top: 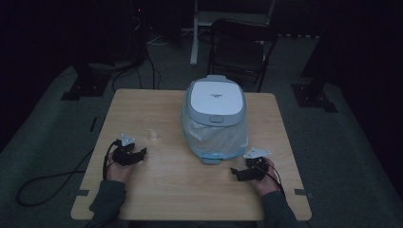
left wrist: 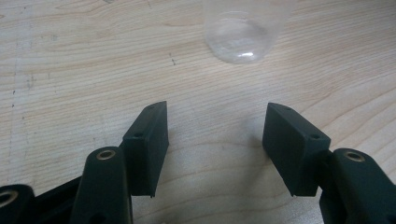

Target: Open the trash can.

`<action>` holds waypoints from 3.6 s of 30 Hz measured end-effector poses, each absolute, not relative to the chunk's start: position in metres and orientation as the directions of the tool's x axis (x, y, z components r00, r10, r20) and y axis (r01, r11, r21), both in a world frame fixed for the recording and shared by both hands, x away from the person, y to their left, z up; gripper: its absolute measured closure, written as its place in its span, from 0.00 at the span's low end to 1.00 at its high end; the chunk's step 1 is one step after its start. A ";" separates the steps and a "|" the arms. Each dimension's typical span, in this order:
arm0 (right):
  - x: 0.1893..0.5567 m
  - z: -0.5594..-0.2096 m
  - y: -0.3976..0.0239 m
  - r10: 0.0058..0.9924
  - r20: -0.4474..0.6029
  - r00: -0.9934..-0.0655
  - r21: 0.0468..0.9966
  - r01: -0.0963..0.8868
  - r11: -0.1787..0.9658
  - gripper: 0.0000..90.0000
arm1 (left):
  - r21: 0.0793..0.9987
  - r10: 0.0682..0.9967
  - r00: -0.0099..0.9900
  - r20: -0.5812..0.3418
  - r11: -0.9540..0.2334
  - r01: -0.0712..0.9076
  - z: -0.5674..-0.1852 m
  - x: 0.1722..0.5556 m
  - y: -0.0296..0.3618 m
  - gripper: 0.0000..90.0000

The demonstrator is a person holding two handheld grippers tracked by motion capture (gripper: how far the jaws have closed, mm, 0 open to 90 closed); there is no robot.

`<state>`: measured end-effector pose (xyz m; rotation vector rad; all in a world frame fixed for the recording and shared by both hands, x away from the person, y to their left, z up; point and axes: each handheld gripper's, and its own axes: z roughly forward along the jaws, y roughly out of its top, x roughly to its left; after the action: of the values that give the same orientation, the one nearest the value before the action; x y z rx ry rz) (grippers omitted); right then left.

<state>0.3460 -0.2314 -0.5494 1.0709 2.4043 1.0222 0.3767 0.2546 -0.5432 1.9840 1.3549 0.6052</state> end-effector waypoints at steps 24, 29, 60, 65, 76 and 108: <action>0.332 -0.540 -0.224 0.772 -0.005 -0.636 0.705 0.545 0.454 1.00 | 0.732 0.933 0.360 0.013 -0.254 0.632 -0.543 0.377 0.254 0.45; 0.331 -0.539 -0.222 0.765 -0.004 -0.644 0.699 0.545 0.463 1.00 | 0.732 0.933 0.361 0.013 -0.254 0.632 -0.543 0.377 0.254 0.45; 0.325 -0.518 -0.181 0.693 0.000 -0.721 0.762 0.448 0.467 1.00 | 0.731 0.933 0.360 0.012 -0.254 0.633 -0.543 0.377 0.254 0.45; 0.326 -0.516 -0.178 0.688 -0.005 -0.726 0.764 0.441 0.471 1.00 | 0.731 0.933 0.360 0.012 -0.254 0.633 -0.543 0.377 0.254 0.45; 0.331 -0.514 -0.163 0.668 -0.016 -0.744 0.764 0.422 0.488 1.00 | 0.731 0.933 0.360 0.012 -0.254 0.633 -0.543 0.378 0.254 0.44; 0.340 -0.519 -0.138 0.647 -0.051 -0.760 0.758 0.392 0.521 1.00 | 0.731 0.933 0.361 0.013 -0.255 0.633 -0.543 0.378 0.254 0.44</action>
<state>0.3397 -0.1382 -0.5188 0.8646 2.4375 1.0931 0.3778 0.2537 -0.5432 1.9872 1.3541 0.6031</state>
